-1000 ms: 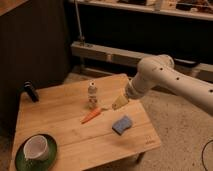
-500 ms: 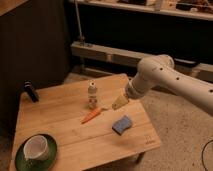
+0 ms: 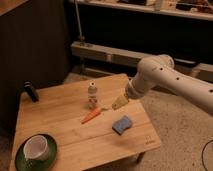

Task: Pick up the ceramic cup

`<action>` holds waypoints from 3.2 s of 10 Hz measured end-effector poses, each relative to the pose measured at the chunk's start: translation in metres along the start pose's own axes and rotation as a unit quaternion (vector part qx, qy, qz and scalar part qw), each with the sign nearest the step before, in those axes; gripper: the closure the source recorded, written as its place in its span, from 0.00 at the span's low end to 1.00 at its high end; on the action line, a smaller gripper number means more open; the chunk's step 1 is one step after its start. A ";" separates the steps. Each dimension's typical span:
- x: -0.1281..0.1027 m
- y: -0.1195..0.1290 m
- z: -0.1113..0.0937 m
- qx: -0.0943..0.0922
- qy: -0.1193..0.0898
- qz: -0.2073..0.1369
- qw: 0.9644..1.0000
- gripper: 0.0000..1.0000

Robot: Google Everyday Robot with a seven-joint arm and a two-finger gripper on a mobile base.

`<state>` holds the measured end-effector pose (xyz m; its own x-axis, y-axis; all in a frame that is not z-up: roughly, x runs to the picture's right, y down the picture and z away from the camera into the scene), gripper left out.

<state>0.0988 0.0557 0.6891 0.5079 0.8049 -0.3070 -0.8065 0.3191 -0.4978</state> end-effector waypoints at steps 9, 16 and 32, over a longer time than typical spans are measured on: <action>0.000 0.000 0.000 0.000 0.001 0.000 1.000 0.20; -0.010 0.134 -0.012 -0.034 -0.007 -0.070 0.997 0.20; -0.141 0.415 0.089 -0.048 0.105 -0.278 0.954 0.20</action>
<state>-0.3343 0.1192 0.5977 0.9062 0.4037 -0.1256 -0.3695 0.6119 -0.6993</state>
